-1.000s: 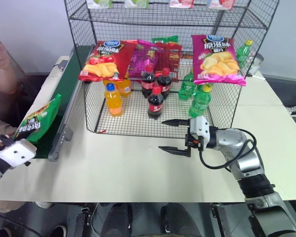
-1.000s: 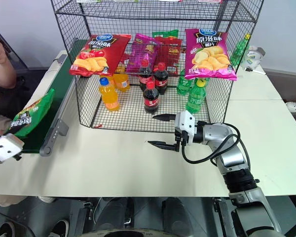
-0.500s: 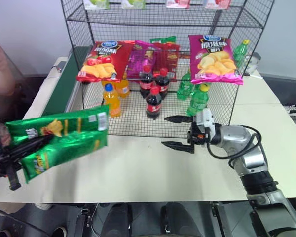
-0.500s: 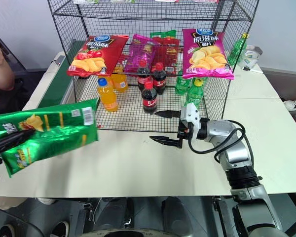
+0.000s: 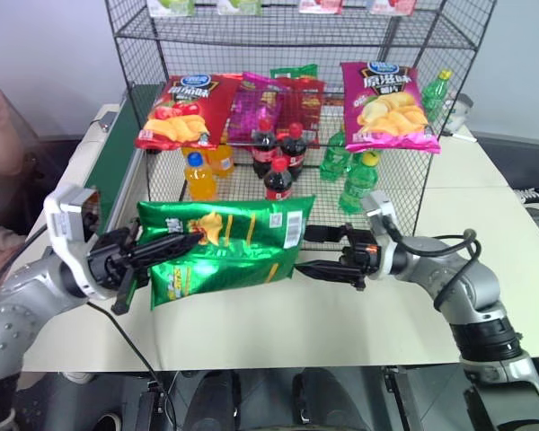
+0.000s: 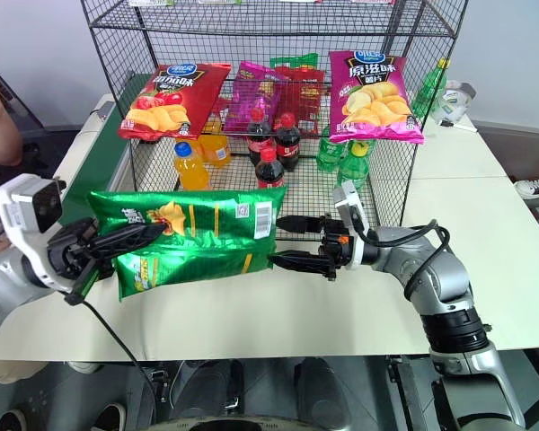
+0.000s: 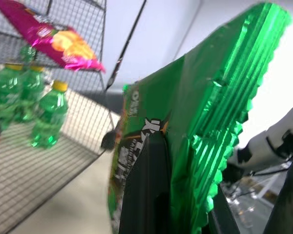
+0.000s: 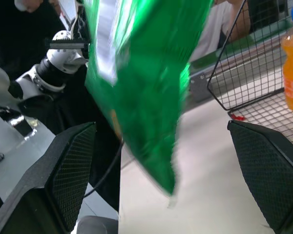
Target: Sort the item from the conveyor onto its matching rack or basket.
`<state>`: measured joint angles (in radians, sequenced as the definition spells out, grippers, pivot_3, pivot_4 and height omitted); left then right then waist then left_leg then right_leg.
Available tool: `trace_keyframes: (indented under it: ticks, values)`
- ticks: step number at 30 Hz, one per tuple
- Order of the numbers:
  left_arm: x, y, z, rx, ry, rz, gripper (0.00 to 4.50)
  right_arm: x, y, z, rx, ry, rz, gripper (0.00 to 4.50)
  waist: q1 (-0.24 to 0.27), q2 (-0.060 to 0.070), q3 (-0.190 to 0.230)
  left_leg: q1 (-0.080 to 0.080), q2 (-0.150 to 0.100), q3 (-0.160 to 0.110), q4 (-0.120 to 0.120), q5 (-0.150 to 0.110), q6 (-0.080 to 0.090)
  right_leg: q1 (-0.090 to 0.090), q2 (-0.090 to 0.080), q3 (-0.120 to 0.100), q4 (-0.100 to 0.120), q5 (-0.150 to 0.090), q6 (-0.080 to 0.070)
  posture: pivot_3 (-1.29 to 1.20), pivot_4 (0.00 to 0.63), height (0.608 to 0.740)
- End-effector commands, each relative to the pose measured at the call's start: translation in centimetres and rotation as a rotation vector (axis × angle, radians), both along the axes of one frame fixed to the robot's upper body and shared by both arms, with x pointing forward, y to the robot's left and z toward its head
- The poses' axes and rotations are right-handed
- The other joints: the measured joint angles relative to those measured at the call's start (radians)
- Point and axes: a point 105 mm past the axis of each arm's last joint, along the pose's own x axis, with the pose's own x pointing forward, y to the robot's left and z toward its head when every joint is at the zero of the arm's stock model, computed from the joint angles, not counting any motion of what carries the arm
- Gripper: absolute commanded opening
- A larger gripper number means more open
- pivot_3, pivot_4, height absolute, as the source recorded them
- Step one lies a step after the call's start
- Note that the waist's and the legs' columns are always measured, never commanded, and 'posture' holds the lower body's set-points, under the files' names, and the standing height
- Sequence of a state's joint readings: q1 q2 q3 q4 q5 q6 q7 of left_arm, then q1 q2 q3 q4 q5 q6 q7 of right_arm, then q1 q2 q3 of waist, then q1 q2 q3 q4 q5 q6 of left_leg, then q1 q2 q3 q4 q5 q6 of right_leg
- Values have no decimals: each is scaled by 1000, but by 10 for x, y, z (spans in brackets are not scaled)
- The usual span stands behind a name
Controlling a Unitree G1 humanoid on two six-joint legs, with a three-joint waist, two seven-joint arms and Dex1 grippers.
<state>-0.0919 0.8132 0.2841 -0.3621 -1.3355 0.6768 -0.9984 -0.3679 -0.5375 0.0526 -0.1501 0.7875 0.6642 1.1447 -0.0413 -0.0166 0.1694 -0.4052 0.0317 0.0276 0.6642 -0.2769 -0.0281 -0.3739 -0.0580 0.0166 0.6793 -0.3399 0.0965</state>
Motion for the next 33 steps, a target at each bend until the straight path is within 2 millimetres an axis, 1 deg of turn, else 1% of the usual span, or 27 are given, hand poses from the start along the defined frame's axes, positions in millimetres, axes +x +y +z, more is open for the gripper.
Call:
trace_keyframes:
  ticks: [1,4,8,10,16,19,22,23,24,26,27,29,31,33]
  values:
    - [6,-9,2,-18,-25,-38,56,-13,9,20,57,-26,69,4500,1,0,0,0,0,0,0,0,0,0,0,0,0,0,0,0,150,739]
    - [13,-17,2,-43,-34,-60,56,-15,15,20,60,-33,79,4500,5,0,0,0,0,0,1,0,0,0,1,0,0,0,0,0,150,739]
    - [17,-26,3,-73,-39,-86,56,-15,27,20,85,-22,92,4500,6,0,0,0,0,0,1,0,0,0,1,0,0,0,0,0,150,739]
    - [18,-27,4,-86,-33,-89,56,-11,32,21,97,-33,70,4500,1,0,0,0,0,0,1,0,0,0,1,0,0,0,0,0,150,739]
    - [23,-27,0,-92,-51,-44,56,-17,39,21,111,-8,111,4500,3,0,0,0,0,0,1,0,0,0,1,0,0,0,0,0,150,739]
    - [28,-25,-2,-82,-74,-5,0,-17,38,19,89,4,117,3676,6,0,0,0,0,0,1,0,0,0,1,0,0,0,0,0,150,739]
    - [31,-22,-2,-81,-82,21,0,-16,37,17,79,6,115,2250,6,0,0,-1,0,0,1,0,0,0,1,0,0,0,0,0,150,739]
    - [31,-21,-2,-73,-84,25,0,-15,37,18,78,2,109,1692,6,0,0,-1,0,0,1,0,0,0,1,0,0,0,0,0,150,739]
    - [32,-20,-4,-67,-80,32,0,-14,37,18,79,-2,100,1329,6,0,0,-1,0,0,1,0,0,0,1,0,0,0,0,0,150,739]
    - [33,-18,-8,-38,-76,51,0,-10,36,17,68,-18,84,321,4,0,0,-1,0,0,1,0,0,0,1,0,0,0,0,0,150,739]
    - [33,-17,-11,-24,-66,62,260,-9,36,17,59,-32,73,2,3,0,0,-1,0,0,1,0,0,0,1,0,0,0,0,0,150,739]
    - [34,-13,-13,-12,-67,84,945,-3,34,17,40,-76,37,0,3,0,0,-1,0,-1,1,0,0,0,1,0,0,0,0,0,150,739]
    - [36,-6,-14,-2,-80,122,1889,2,33,18,24,-129,0,0,3,0,0,-1,0,-1,1,0,0,-1,1,0,0,0,0,0,150,739]
    - [37,2,-13,1,-88,160,2936,6,31,17,-16,-206,-35,0,4,0,0,-1,0,-1,1,0,0,-1,1,0,0,0,0,0,150,739]
